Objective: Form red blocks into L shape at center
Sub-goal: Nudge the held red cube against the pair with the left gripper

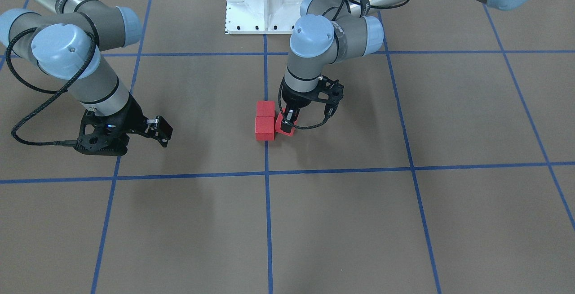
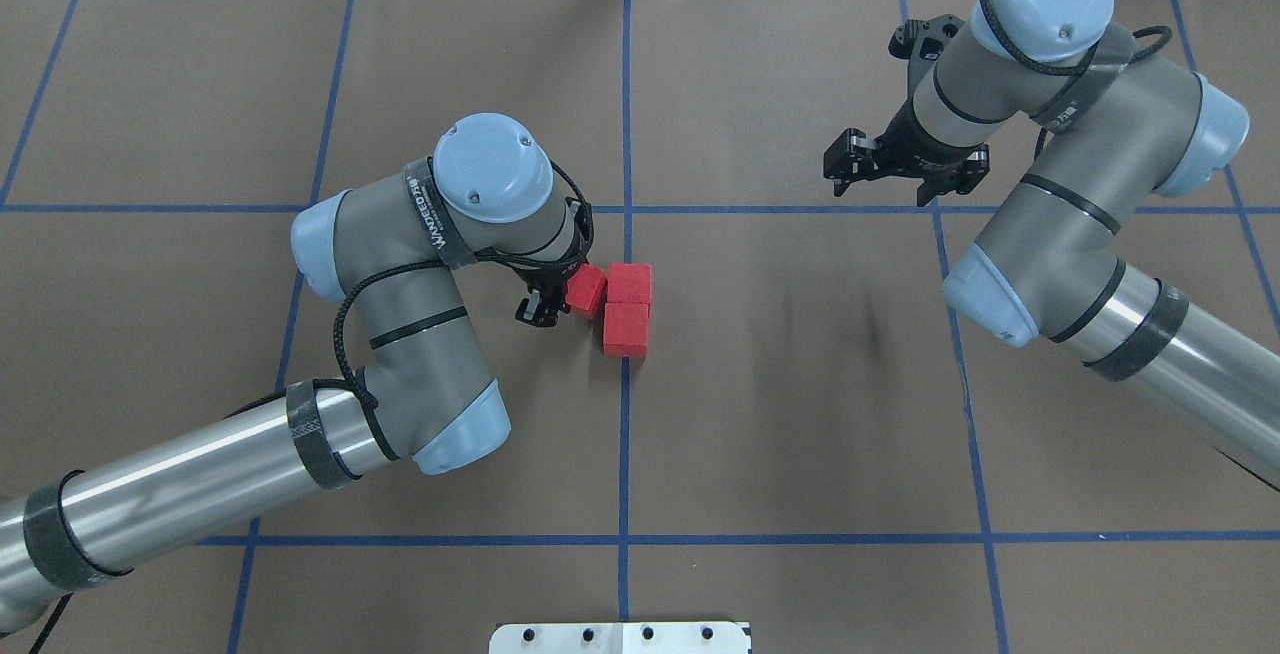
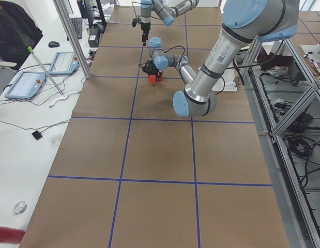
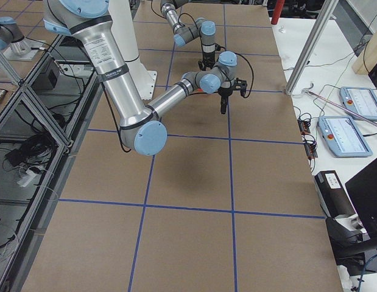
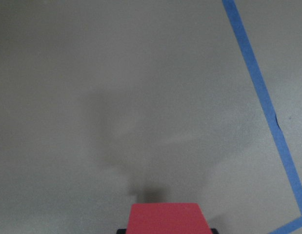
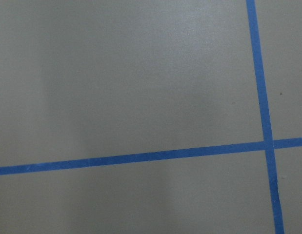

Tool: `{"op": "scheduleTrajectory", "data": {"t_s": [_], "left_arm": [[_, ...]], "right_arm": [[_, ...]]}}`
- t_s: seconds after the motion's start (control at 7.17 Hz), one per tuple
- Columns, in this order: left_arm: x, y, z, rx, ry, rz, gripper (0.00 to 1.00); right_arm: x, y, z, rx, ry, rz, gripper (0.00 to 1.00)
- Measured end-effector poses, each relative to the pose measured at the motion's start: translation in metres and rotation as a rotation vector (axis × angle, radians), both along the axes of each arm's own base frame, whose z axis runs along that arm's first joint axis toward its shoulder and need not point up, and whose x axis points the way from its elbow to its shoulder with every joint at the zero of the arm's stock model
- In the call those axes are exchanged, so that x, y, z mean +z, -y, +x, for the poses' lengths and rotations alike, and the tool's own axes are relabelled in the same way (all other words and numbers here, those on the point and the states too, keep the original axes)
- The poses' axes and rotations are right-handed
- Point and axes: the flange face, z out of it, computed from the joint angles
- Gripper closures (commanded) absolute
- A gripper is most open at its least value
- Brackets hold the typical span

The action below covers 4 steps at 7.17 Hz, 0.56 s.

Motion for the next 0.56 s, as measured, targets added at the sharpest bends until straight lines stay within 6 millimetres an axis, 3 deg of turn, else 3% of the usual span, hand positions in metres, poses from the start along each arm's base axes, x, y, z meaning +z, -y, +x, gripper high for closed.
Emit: {"op": "scheduleTrajectory", "data": {"t_s": [0.56], "left_arm": [[-0.0012,0.0058,0.0054,-0.032,0.007,-0.026,1.0]], "right_arm": [[0.0012,-0.0002,0.0002,0.0,-0.001,-0.002,0.01]]}}
